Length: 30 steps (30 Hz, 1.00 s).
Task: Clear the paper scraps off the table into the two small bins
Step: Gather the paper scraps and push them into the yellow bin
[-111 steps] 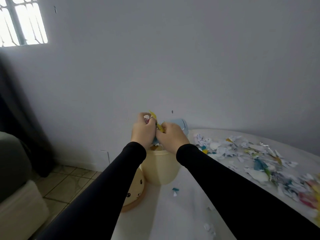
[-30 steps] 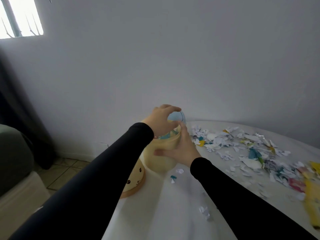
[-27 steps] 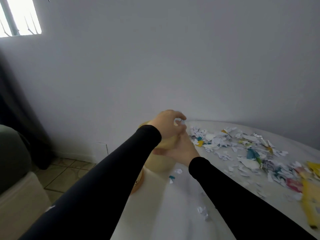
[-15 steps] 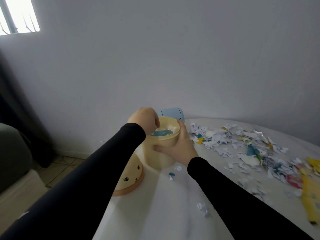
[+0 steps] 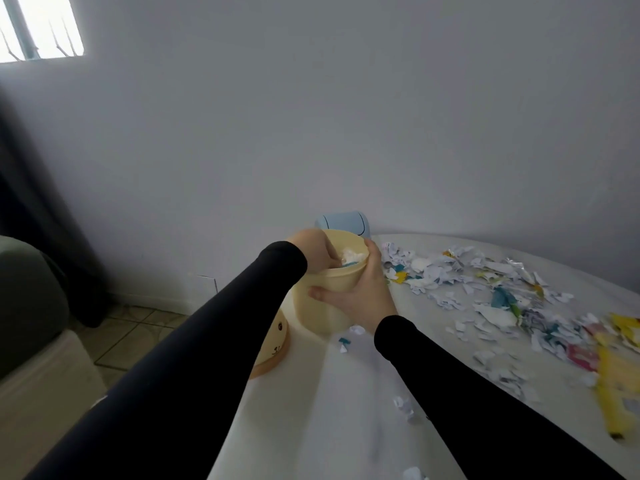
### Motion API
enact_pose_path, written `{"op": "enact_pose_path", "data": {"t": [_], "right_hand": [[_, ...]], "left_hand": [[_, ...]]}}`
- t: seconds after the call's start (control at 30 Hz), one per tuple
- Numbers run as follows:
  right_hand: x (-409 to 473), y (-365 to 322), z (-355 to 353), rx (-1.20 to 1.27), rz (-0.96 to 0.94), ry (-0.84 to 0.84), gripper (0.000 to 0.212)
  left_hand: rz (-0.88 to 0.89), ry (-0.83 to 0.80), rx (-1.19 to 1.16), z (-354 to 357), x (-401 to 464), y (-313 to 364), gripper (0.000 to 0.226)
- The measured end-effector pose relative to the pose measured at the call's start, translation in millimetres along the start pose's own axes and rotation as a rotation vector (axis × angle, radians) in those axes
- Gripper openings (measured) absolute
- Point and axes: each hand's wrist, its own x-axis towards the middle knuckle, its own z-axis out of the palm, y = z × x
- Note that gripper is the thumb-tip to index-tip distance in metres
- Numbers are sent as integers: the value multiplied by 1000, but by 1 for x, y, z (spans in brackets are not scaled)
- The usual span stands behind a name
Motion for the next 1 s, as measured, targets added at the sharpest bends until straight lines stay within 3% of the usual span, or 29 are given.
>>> {"op": "enact_pose_path", "data": {"t": [0.13,0.23,0.33,0.43,0.5,0.67,0.73,1.0], "right_hand": [[-1,5,-13,-31,0,64,128],[-2,11,-21,-14,-22,102,128],[-7,15,-24,14,-36,117,126],[-10,20,-26,9,-49,167,127],[-10,22,-30,15,-49,210,127],[-10,26,-32,7,-68,269,124],[-11,27,-28,-12,-74,302,124],[-13,28,-17,-112,-141,396,119]], "left_hand": [[89,55,-139,-6,-4,4,31],[167,145,-281,-12,-14,2,27],[211,370,-495,-7,-20,-8,30],[34,643,-756,7,-20,-25,35],[-122,624,-613,19,-15,-37,36],[-286,102,428,46,-1,-45,30],[-326,-14,685,55,6,-39,26],[-398,-150,900,86,30,-39,21]]}}
